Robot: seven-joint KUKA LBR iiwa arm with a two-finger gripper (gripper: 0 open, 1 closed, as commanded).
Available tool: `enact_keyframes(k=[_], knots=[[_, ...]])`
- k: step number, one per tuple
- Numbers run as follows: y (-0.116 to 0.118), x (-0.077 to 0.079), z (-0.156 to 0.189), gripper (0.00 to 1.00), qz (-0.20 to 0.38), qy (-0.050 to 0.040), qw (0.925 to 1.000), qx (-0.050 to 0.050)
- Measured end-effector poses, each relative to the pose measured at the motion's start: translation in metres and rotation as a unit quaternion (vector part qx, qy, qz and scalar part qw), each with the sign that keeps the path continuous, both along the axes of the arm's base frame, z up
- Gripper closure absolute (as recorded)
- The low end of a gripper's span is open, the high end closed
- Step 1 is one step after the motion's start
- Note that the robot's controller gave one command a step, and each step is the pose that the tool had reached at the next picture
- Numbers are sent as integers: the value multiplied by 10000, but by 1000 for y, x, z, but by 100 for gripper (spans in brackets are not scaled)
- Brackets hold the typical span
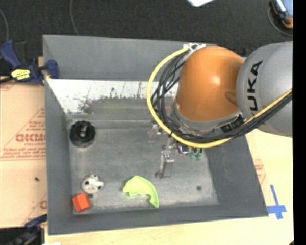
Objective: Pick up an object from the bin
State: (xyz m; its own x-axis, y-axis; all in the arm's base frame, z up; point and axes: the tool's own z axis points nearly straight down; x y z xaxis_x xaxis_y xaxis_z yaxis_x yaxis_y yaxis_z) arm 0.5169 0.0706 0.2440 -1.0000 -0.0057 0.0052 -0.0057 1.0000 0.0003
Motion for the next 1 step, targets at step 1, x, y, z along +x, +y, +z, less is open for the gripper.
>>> enact_keyframes(k=[1], knots=[[0, 1, 4, 0, -13, -43, 10000, 6]])
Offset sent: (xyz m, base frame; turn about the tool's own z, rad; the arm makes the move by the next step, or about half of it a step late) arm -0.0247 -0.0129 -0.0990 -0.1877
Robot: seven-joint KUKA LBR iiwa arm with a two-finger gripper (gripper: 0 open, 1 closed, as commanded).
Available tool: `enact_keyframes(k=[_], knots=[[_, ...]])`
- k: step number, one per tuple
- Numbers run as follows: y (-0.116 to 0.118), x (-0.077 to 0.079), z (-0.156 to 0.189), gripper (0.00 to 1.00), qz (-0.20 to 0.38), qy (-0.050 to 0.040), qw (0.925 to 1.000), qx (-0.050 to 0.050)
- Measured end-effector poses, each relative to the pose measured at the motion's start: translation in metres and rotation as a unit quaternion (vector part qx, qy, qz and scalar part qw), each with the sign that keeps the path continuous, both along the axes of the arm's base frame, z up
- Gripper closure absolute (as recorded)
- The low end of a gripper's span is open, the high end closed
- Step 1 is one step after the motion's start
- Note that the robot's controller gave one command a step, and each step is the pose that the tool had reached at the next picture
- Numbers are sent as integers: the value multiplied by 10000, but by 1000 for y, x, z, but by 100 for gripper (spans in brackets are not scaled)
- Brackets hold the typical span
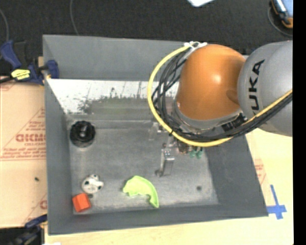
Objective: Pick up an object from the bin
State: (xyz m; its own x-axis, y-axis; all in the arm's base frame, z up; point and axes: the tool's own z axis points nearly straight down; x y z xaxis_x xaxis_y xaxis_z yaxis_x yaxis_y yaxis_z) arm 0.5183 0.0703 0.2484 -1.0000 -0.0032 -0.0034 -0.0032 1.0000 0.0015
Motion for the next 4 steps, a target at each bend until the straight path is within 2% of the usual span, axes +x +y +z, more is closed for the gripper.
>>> enact_keyframes(k=[1, 2, 3, 4], knots=[[-8, -13, -56, 0, 518, 2, 9987, -9], [1, -34, -93, 0, 687, 13, 9976, 2], [13, -42, -139, 0, 1153, -15, 9933, -11], [12, -35, -178, 100, 1018, -17, 9948, 11]])
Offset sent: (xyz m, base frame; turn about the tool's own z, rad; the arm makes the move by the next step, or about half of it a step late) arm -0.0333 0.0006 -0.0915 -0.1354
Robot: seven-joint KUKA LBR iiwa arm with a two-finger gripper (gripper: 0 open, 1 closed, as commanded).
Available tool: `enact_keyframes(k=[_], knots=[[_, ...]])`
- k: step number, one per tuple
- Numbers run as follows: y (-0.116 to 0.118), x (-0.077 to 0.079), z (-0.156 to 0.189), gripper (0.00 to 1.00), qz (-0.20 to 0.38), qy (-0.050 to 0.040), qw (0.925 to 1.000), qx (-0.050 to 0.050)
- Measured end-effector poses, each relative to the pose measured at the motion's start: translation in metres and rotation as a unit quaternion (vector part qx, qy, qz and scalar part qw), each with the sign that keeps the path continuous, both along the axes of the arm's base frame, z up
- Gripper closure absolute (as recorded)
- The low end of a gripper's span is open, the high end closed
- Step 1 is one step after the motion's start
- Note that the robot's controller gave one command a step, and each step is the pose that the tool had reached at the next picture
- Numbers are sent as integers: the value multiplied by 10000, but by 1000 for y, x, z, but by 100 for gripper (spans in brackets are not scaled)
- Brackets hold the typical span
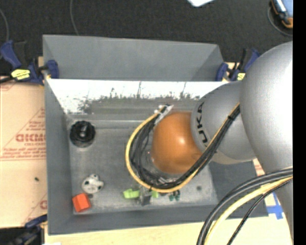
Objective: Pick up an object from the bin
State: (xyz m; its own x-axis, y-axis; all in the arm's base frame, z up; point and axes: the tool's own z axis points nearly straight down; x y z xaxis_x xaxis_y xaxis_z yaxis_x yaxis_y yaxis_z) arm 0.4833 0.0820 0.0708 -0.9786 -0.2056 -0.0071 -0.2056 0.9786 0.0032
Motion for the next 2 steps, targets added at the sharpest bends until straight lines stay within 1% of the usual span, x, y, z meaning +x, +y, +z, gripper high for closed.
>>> enact_keyframes(k=[2], knots=[[0, 0, 0, 100, -23, 2, 10000, 2]])
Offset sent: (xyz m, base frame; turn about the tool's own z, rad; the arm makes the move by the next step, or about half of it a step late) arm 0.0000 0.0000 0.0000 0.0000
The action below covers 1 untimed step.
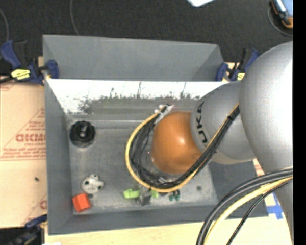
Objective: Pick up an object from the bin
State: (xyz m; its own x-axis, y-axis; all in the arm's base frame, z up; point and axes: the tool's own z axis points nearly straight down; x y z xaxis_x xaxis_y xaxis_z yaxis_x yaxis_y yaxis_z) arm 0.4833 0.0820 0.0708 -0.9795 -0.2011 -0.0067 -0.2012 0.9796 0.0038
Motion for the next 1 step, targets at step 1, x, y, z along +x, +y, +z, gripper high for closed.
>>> enact_keyframes(k=[1], knots=[[0, 0, 0, 100, -8, 1, 10000, 1]])
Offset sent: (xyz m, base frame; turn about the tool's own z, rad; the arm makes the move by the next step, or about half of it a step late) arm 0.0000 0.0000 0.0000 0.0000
